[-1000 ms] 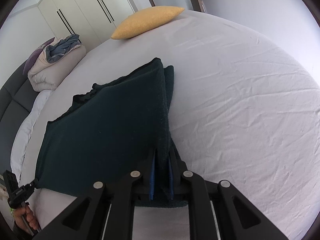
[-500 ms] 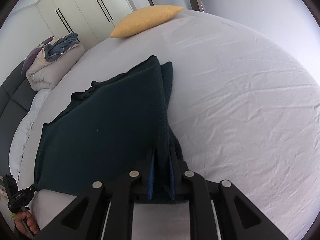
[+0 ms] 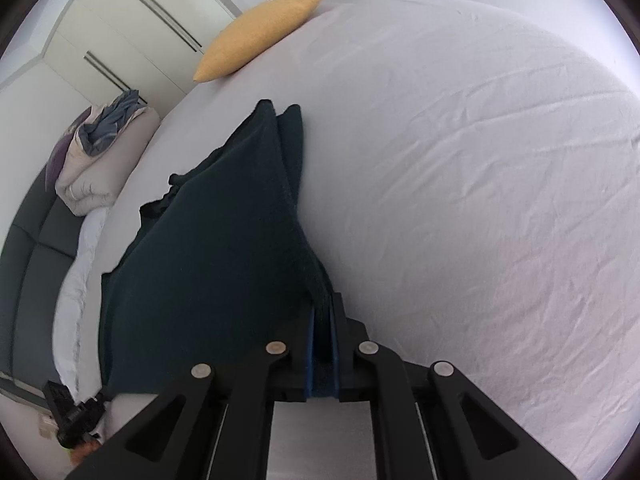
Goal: Fold small clothes
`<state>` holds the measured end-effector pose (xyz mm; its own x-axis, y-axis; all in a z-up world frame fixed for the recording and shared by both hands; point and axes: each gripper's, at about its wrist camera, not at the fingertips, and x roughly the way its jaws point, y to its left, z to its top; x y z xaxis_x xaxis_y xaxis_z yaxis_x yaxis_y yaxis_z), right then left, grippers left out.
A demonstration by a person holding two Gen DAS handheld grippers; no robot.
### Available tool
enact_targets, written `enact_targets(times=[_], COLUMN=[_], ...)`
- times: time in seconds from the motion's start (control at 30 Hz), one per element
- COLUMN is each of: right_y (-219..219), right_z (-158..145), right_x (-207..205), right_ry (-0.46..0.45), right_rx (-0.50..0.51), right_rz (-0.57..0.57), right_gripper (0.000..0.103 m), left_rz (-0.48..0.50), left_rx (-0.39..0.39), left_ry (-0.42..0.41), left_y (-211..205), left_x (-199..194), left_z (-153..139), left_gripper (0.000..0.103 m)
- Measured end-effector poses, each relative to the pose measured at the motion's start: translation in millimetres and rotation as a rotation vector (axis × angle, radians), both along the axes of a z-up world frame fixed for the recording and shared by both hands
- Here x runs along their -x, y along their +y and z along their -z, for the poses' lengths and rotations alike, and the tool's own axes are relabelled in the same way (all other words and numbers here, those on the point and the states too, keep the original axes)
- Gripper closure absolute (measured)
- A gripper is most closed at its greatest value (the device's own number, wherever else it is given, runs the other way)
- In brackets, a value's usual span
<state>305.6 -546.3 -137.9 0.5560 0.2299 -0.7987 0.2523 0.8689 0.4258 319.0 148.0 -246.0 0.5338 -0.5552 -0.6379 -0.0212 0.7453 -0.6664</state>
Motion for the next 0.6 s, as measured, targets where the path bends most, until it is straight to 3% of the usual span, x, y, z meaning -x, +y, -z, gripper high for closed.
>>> enact_targets(times=[0.03,0.1,0.23,0.33,0.43,0.53,0.6], right_y=[-0.7,-3.5,-7.3,7.2,56.1,111.8,141.8], right_z=[-0.9,-7.0,-36.5,-51.5,-47.2,-20.6,8.1], right_x=[1.6,7.8,26.4,20.0,-10.2,-44.8,-64.7], right_ry=[-0.002,0.007,-0.042,-0.137,-0.172,-0.158,-0.102], right_rx=[-0.010,0.007,0.130,-0.035,-0.235,-0.419,-0.498], right_rz=[0.002,0.022,0.107,0.023,-0.138,-0.229,-0.255], right_gripper=[0.091,0.064,0.059,0.060,0.060,0.060,0.060], left_rz=[-0.003,-0.011,-0.086,-0.039,0.068,0.170,0.207], left_rx=[0.025,0.005,-0.071,-0.111,-0.122,-0.190,-0.260], left_ry=[0.014,0.022,-0.012,-0.099,-0.175,-0.166,-0.105], left_y=[3.0,8.8,28.2,9.5,-40.0,-99.5,-128.5], left_x=[0.9,6.2,18.0,0.2,-40.2,-88.1,-110.2], left_z=[-0.9,-9.5,-42.5,-77.6,-96.0,-81.6,-54.0], left_gripper=[0.097,0.097,0.097,0.097,0.097,0.097,0.097])
